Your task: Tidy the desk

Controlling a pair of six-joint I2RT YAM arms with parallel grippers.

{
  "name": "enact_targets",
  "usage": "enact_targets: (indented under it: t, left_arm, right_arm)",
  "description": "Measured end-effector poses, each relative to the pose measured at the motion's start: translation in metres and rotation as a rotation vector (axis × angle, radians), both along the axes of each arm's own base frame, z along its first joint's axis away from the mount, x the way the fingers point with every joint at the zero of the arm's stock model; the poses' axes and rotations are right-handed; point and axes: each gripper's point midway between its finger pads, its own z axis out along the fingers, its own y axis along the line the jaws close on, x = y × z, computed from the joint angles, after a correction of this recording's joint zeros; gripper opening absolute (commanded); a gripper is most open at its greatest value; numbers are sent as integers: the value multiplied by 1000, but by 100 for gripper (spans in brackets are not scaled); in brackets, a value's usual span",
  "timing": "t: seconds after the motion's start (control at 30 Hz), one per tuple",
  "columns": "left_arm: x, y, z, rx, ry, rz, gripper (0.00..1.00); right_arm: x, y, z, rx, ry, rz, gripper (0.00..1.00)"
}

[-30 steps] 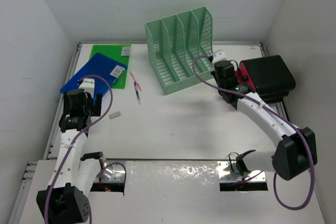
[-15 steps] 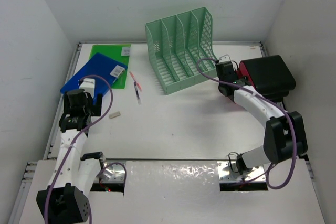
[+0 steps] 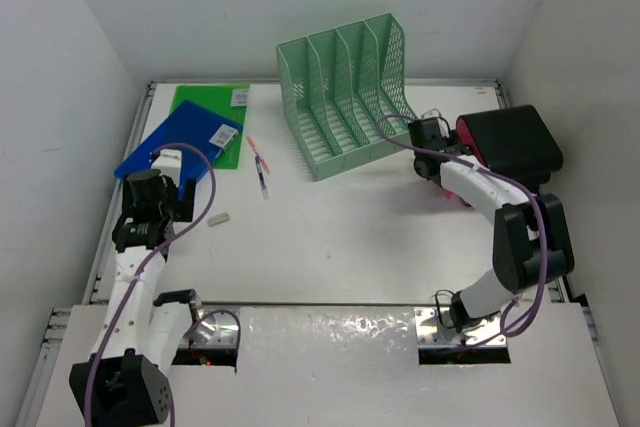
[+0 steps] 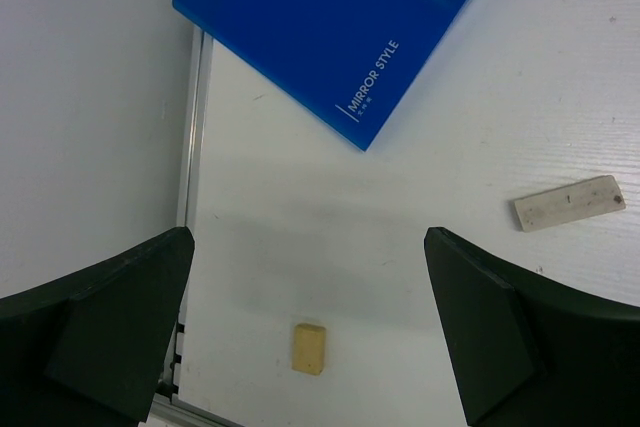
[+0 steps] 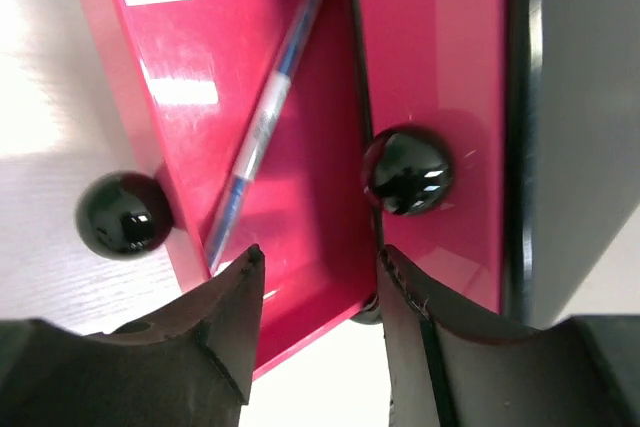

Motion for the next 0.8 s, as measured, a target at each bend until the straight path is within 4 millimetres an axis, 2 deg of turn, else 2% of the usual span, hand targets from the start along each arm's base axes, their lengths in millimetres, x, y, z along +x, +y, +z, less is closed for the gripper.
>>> enact_targets:
  t: [0.13,0.23,0.33,0.4,0.47,0.5,0.6,0.7,0.77,0.8]
  left_arm:
    - [0,-1,-1,0,3,-8,100]
    - [1,-1,-2,-1,8,-13,100]
    - [2,-2,-6,-6,27,-22,100]
    - [3,-5,-12,-19,46,-40,99]
    - [3,-10,-18,-41,80,-67,100]
    - [4,-13,-20,-51,97,-79,100]
    - [9,-11,-12,-49,99,-78,100]
    - [19,-5,13,-56,38,-60,100]
    - [24,4,32,-88,-4,-39,99]
    - [25,9,35,-95,-10,-27,100]
  right_arm:
    - [10,8,16,48,-42,14,53]
    - [14,15,33,98,-85,34,64]
    - [21,33,61,185,-160,79,79]
    - [28,57,83,256,-220,145,87]
    - [33,98,102,330,-270,251,88]
    - [35,126,109,372,-279,323,88]
    - [35,227,119,508,-265,552,86]
    - [27,333,105,643,-199,748,80]
    - [20,390,83,700,-138,827,73]
    - [16,411,67,712,-99,842,73]
